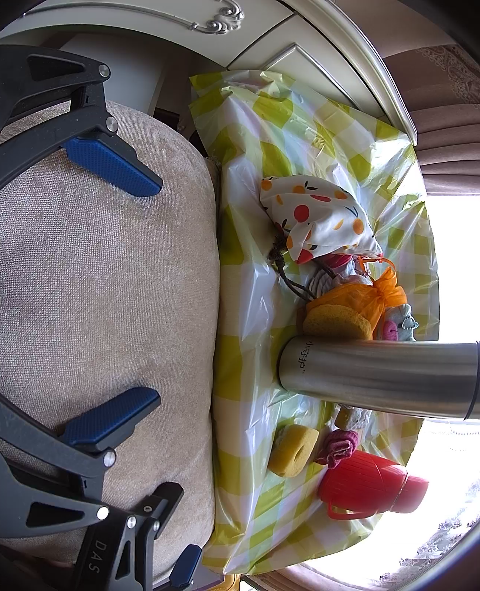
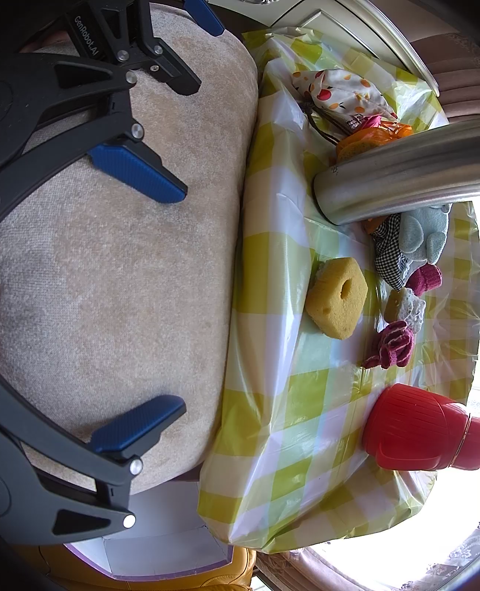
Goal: Organize soft objects
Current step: 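Grasp the yellow sponge with the right tool while the left tool grasps the white polka-dot pouch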
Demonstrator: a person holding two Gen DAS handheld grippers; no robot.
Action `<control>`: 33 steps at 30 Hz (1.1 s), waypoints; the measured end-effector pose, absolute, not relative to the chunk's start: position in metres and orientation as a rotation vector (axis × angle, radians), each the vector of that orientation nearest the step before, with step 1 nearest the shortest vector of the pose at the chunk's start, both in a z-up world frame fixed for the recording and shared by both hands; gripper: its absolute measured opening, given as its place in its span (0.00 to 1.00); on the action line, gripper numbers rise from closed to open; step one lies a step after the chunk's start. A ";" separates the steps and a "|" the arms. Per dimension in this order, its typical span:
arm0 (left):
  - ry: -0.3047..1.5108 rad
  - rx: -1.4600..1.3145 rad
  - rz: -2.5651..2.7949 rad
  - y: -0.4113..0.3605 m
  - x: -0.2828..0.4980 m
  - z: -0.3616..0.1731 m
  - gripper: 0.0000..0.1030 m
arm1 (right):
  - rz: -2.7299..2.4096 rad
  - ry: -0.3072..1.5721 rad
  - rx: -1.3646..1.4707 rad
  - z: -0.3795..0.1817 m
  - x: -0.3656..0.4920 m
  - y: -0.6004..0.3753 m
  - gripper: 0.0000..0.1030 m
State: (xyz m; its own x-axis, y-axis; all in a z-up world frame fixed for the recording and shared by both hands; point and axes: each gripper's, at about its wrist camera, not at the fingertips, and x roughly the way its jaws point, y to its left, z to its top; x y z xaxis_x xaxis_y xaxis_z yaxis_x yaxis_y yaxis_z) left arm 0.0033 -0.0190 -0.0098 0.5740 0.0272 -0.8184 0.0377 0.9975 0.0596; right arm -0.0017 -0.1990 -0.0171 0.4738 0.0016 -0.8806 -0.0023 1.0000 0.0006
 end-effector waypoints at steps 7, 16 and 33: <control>0.908 0.049 0.007 -0.012 0.008 0.012 0.99 | 0.028 1.105 0.030 -0.013 0.005 -0.203 1.00; 0.872 -0.013 0.098 0.032 0.109 0.036 0.99 | 0.094 1.065 0.031 0.009 0.065 -0.205 1.00; 0.939 -0.120 0.047 0.063 0.164 -0.003 0.46 | 0.166 1.132 -0.057 -0.036 0.154 -0.203 0.67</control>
State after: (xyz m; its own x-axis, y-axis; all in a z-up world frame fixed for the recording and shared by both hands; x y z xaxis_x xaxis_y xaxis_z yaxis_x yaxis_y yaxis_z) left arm 0.1639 0.0635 -0.0031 0.5905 -0.0124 -0.8070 -0.0924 0.9923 -0.0829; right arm 0.1544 -0.2030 -0.0363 0.4137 0.1028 -0.9046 -0.1608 0.9862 0.0385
